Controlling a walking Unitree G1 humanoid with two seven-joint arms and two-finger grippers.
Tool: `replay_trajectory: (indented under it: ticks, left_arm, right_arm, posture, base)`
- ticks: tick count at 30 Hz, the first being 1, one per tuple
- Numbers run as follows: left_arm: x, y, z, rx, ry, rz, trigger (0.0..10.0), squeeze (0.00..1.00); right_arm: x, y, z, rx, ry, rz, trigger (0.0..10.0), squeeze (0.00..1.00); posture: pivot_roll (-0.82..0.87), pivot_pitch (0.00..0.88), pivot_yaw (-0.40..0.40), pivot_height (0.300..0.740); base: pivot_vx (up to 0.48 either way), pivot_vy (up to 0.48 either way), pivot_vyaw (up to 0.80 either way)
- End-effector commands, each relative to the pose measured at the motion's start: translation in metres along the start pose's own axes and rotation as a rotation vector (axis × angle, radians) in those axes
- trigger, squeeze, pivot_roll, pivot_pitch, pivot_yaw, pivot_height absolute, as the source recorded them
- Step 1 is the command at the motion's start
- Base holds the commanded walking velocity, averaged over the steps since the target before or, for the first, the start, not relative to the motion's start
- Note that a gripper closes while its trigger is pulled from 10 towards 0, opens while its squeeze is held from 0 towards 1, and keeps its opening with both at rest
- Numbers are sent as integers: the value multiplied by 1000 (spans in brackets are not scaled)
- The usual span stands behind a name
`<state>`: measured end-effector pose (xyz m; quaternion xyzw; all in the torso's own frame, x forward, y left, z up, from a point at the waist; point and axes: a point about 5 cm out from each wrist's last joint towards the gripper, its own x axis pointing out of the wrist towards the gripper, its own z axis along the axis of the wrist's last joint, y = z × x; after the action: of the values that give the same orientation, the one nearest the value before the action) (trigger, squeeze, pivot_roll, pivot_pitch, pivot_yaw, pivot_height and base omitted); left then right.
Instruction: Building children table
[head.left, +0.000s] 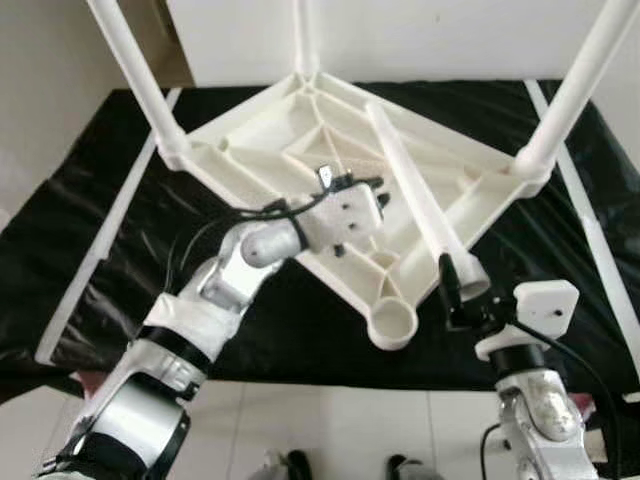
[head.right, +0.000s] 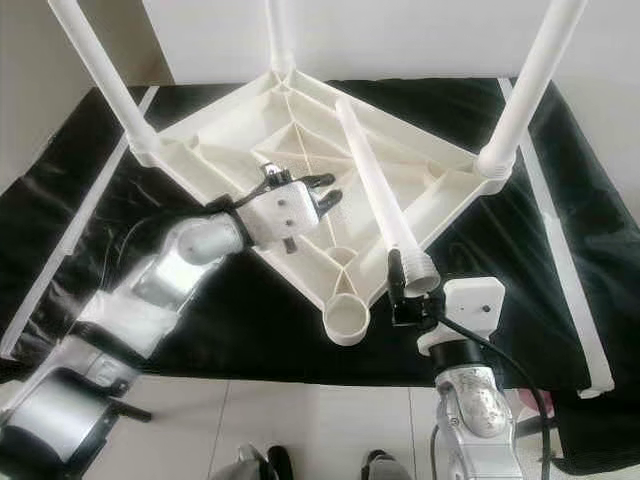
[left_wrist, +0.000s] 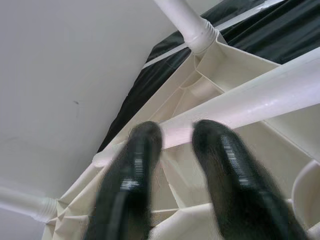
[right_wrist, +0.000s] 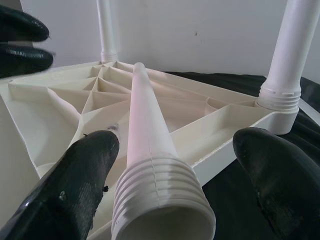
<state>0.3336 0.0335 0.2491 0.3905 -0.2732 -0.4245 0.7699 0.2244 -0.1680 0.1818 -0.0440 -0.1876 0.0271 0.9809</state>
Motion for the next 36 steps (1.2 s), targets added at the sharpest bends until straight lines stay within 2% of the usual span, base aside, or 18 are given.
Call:
replay_trajectory:
  ticks: [1, 4, 7, 8, 14, 17, 19, 20, 21, 23, 26, 27, 28, 29, 31, 34, 35, 36]
  left_arm:
    - [0, 2, -2, 10, 2, 81, 10000, 1000]
    - [0, 6, -2, -28, -6, 105, 10000, 1000]
    - [1, 14, -2, -282, -47, 191, 10000, 1000]
    - [1, 16, -2, -319, -55, 209, 10000, 1000]
    - [0, 20, -3, -298, -58, 215, 10000, 1000]
    - [-1, 21, -4, -319, -59, 229, 10000, 1000]
    - [0, 21, -4, -290, -56, 222, 10000, 1000]
    - [-1, 22, -2, -236, -54, 220, 10000, 1000]
    - [-1, 22, -2, -236, -54, 220, 10000, 1000]
    - [0, 20, -1, -178, -48, 203, 10000, 1000]
    - [1, 17, -2, -186, -35, 197, 10000, 1000]
    - [1, 16, -3, -207, -29, 199, 10000, 325]
    - [1, 15, -4, -222, -26, 203, 10000, 325]
    - [1, 15, -4, -258, -35, 198, 10000, 1000]
    - [1, 16, -3, -292, -49, 201, 10000, 1000]
    - [0, 18, -2, -296, -52, 202, 10000, 1000]
    - [2, 14, -4, -256, -24, 186, 10000, 0]
    - [2, 14, -4, -256, -24, 186, 10000, 0]
  right_arm:
    - [-2, 2, -1, 10, 1, -1, 10000, 0]
    - [-2, 2, -1, 10, 0, -2, 10000, 0]
    - [-2, 2, -1, 10, 0, 0, 10000, 0]
    - [-2, 2, -1, 10, -1, 0, 10000, 0]
    - [0, 1, -1, 10, -3, -2, 10000, 0]
    - [1, 2, 0, 10, -5, 2, 10000, 0]
    - [2, 2, 0, 9, -7, 5, 10000, 0]
    - [2, 1, 0, 8, -7, 4, 10000, 0]
    - [2, 1, 0, 8, -7, 4, 10000, 0]
    - [1, 0, 0, 7, -6, 1, 10000, 0]
    - [1, 1, 0, 7, -6, 2, 10000, 0]
    - [1, 1, 0, 7, -6, 3, 10000, 0]
    - [1, 2, 0, 7, -6, 4, 10000, 0]
    - [1, 1, 1, 7, -6, 3, 10000, 0]
    - [1, 1, 1, 7, -5, 2, 10000, 0]
    - [1, 0, 1, 8, -4, -1, 10000, 0]
    - [0, 1, 0, 9, -2, 1, 10000, 0]
    - [0, 1, 0, 9, -2, 1, 10000, 0]
  posture:
    - [-163, 165, 91, 740]
    - [-163, 162, 91, 740]
    - [-165, 160, 90, 740]
    - [-165, 160, 90, 740]
    - [-161, 157, 86, 740]
    - [-162, 156, 84, 740]
    - [-160, 158, 82, 740]
    - [-160, 160, 81, 740]
    - [-160, 160, 81, 740]
    - [-159, 160, 81, 740]
    - [-161, 164, 82, 740]
    - [-161, 165, 81, 740]
    - [-161, 165, 81, 740]
    - [-161, 168, 82, 740]
    - [-159, 172, 83, 740]
    - [-160, 169, 82, 740]
    - [-158, 171, 81, 740]
    - [-158, 171, 81, 740]
  base:
    - [0, 0, 0]
    - [0, 0, 0]
    - [0, 0, 0]
    - [0, 0, 0]
    - [0, 0, 0]
    - [0, 0, 0]
    - [0, 0, 0]
    - [0, 0, 0]
    - [0, 0, 0]
    - [0, 0, 0]
    - [0, 0, 0]
    - [0, 0, 0]
    - [0, 0, 0]
    - [0, 0, 0]
    - [0, 0, 0]
    - [0, 0, 0]
    - [0, 0, 0]
    - [0, 0, 0]
